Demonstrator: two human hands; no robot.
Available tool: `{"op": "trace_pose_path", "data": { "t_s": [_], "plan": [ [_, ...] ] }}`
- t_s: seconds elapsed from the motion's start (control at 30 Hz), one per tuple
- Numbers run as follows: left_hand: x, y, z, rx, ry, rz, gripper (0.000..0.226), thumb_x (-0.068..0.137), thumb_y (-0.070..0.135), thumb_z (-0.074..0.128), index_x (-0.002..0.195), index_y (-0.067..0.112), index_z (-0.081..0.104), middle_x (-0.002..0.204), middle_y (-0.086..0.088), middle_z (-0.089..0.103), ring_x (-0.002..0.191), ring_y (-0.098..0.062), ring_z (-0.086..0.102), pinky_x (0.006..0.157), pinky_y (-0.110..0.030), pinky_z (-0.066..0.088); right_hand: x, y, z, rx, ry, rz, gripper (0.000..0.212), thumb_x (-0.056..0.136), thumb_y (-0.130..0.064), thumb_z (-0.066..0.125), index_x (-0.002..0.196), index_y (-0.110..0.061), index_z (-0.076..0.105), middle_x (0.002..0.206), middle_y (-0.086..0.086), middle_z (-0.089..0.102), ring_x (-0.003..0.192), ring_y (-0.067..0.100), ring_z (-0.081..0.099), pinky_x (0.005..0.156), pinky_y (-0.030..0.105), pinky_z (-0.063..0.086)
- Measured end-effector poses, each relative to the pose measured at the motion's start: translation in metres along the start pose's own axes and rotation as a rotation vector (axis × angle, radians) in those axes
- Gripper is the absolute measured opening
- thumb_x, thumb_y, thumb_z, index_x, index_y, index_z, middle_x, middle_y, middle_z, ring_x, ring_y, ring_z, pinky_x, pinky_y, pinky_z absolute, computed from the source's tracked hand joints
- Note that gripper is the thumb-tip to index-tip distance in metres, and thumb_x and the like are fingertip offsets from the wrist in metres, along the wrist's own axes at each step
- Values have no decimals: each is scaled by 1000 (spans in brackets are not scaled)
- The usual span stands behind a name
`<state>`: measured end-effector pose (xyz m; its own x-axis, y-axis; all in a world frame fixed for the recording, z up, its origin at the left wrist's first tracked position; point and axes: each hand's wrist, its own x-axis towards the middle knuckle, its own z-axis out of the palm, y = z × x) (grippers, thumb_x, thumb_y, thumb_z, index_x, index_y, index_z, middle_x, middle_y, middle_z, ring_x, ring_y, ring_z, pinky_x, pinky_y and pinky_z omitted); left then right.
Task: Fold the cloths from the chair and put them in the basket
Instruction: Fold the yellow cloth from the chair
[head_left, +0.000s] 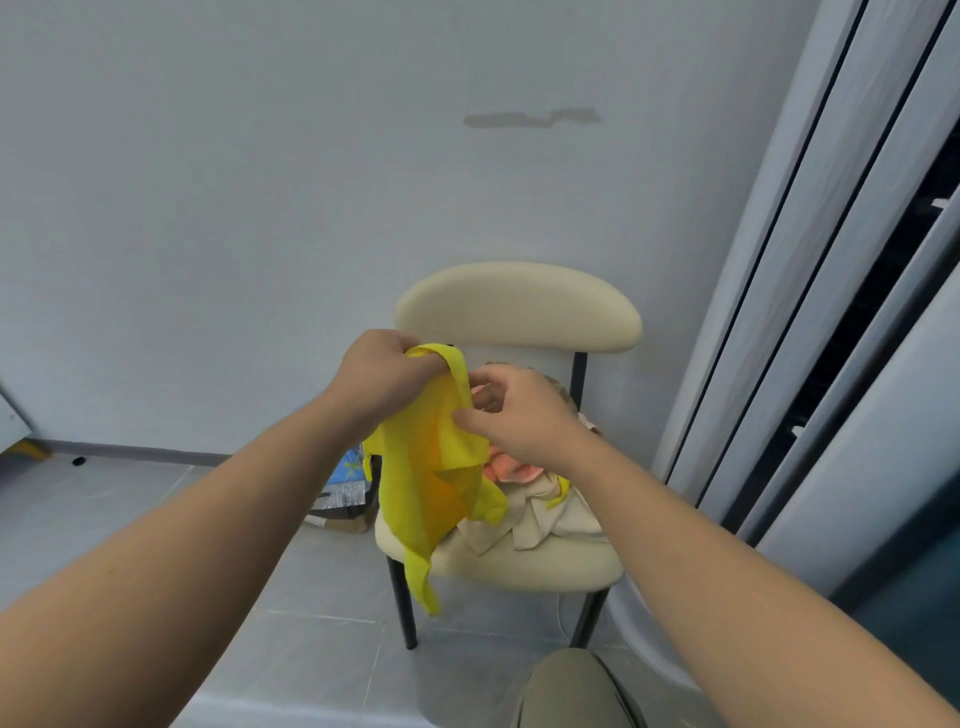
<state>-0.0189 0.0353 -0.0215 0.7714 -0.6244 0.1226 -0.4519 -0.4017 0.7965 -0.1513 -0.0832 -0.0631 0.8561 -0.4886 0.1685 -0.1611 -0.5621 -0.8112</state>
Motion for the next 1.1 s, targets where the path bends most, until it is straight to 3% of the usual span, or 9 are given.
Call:
{"op": "trace_pose_path", "data": {
  "t_s": [0.17,0.3,0.5,0.67,0.77,0.87,0.93,1.0,1.1],
  "plan": [
    [0,-6,-17,-65,-127,13,18,77,21,89,84,26,74,84,1,74,76,-13,68,70,-29,56,18,4,-11,-107,197,8,20,92,-22,63,108,-21,75,97,-6,75,94,15,68,85,36,54],
    [10,-18,-34,171,-156,108,35,76,0,81,93,30,76,89,4,75,82,-15,68,76,-29,55,32,3,-40,-189,375,44,16,94,-29,69,99,-15,76,99,2,74,96,21,65,82,32,49],
    [25,-38,-46,289,-42,119,12,79,23,86,88,24,79,85,1,73,85,-20,67,72,-34,53,40,9,-69,-191,470,99,17,99,-18,61,107,-12,74,113,6,73,109,26,63,90,32,47],
    [31,-51,-49,80,39,1,27,75,31,91,81,13,72,73,-5,62,67,-20,54,62,-31,44,39,18,-77,-113,570,146,22,102,-13,52,115,-11,70,120,7,69,114,27,60,86,28,42],
    [32,-57,-49,-271,10,-59,27,80,23,86,88,5,68,85,-11,67,79,-26,67,76,-40,59,40,23,-77,-19,648,194,25,105,-21,51,121,-9,65,117,8,67,110,27,61,81,26,39],
    [27,-51,-45,-636,-14,-95,13,93,15,73,102,7,68,100,-8,74,92,-22,75,76,-30,62,41,27,-76,49,731,212,22,103,-34,55,103,-12,61,88,1,61,86,26,60,68,28,37],
    [24,-44,-43,-725,28,-113,6,98,17,66,98,10,66,94,-6,72,82,-18,72,70,-26,60,39,24,-75,77,799,192,27,104,-37,54,84,-20,49,74,-6,50,68,16,50,56,24,35],
    [27,-39,-43,-764,80,-105,10,100,19,64,95,11,65,88,-8,67,76,-19,66,65,-25,61,38,20,-75,102,874,144,30,105,-37,52,85,-17,44,70,-7,44,61,7,42,50,19,32],
    [30,-31,-43,-752,145,-69,8,99,16,66,92,14,65,86,-8,66,74,-18,65,62,-24,60,40,15,-77,97,903,96,29,105,-38,50,91,-13,45,70,-8,43,63,13,43,59,30,27]
  ]
}}
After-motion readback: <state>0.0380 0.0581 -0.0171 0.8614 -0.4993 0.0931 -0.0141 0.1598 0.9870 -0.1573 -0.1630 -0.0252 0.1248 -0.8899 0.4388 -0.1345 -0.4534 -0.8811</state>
